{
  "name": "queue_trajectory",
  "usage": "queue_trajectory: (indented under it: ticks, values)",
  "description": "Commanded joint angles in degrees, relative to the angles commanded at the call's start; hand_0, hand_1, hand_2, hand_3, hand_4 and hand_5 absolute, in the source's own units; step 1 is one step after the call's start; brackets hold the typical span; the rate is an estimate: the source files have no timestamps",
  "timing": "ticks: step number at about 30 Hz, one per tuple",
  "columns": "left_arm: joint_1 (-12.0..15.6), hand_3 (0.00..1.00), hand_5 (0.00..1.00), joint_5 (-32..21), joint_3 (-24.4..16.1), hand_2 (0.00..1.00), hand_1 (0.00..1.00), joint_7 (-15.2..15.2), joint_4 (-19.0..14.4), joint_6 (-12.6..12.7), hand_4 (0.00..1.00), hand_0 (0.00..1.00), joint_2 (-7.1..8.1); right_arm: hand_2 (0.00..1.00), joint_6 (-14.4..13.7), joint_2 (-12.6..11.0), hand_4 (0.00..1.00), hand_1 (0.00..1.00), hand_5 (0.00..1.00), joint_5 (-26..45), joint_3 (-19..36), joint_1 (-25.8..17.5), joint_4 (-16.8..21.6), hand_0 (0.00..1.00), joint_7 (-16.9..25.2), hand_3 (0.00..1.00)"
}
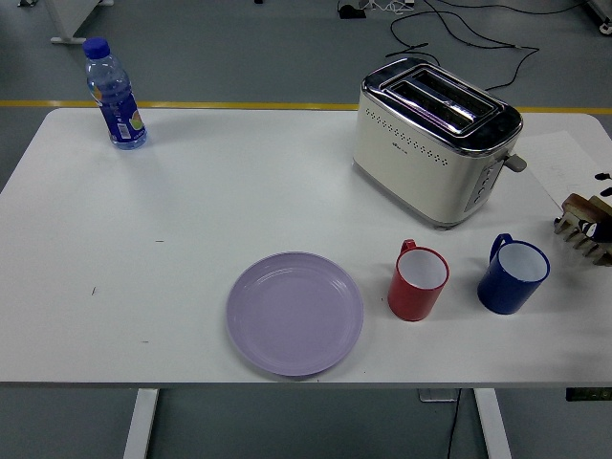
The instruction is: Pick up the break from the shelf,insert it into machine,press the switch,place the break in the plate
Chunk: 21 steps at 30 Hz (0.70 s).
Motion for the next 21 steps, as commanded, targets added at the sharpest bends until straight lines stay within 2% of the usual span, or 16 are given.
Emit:
queue_trajectory:
  ticks: [5,6,10,11,12,17,18,21]
  values:
    - [0.2,0.687,0.998,0.1,0.0,0.660,0.608,0.2,0.0,0.1,0.426,0.682,-0.09,0.592,0.4,0.5,0.787,0.583,0.109,-1.5,-1.1,0.8,-1.0,0.587,-1.2,0.752]
    - [0.2,0.686,0.998,0.1,0.0,0.659,0.609,0.2,0.0,0.1,0.426,0.683,-0.11,0.530,0.3,0.5,0.750,0.506,0.100,-1.9,-1.4,1.0,-1.1,0.482,-1.5,0.645]
    - [0.4,0.686,0.998,0.2,-0.1,0.659,0.609,0.3,0.0,0.1,0.426,0.683,-0.14,0.530,-2.5,0.4,0.750,0.506,0.100,-3.8,-3.0,1.5,-1.6,0.482,-2.4,0.645]
    - [0.4,0.686,0.998,0.2,-0.1,0.659,0.609,0.3,0.0,0.1,0.426,0.683,-0.14,0.530,-2.8,0.4,0.750,0.506,0.100,-3.9,-3.1,1.5,-1.6,0.482,-2.5,0.645]
    - [0.4,0.686,0.998,0.3,-0.2,0.659,0.609,0.3,0.0,0.1,0.425,0.681,-0.14,0.501,-2.9,0.3,0.702,0.474,0.078,-4.6,-3.6,1.6,-1.8,0.451,-2.5,0.570]
    - [0.5,0.686,0.998,0.3,-0.2,0.659,0.609,0.3,0.0,0.1,0.425,0.681,-0.15,0.501,-3.4,0.2,0.702,0.474,0.078,-6.0,-4.9,2.1,-2.3,0.451,-2.8,0.570]
    - [0.5,0.686,0.998,0.2,-0.1,0.659,0.609,0.3,0.0,0.1,0.423,0.681,-0.14,0.447,-3.4,0.2,0.589,0.381,0.002,-6.0,-5.1,2.1,-2.4,0.360,-2.8,0.500]
    - [0.5,0.686,0.998,0.0,0.1,0.659,0.609,0.2,0.0,0.1,0.423,0.681,-0.10,0.447,-3.1,0.1,0.589,0.381,0.002,-6.0,-5.4,2.3,-2.6,0.360,-2.9,0.500]
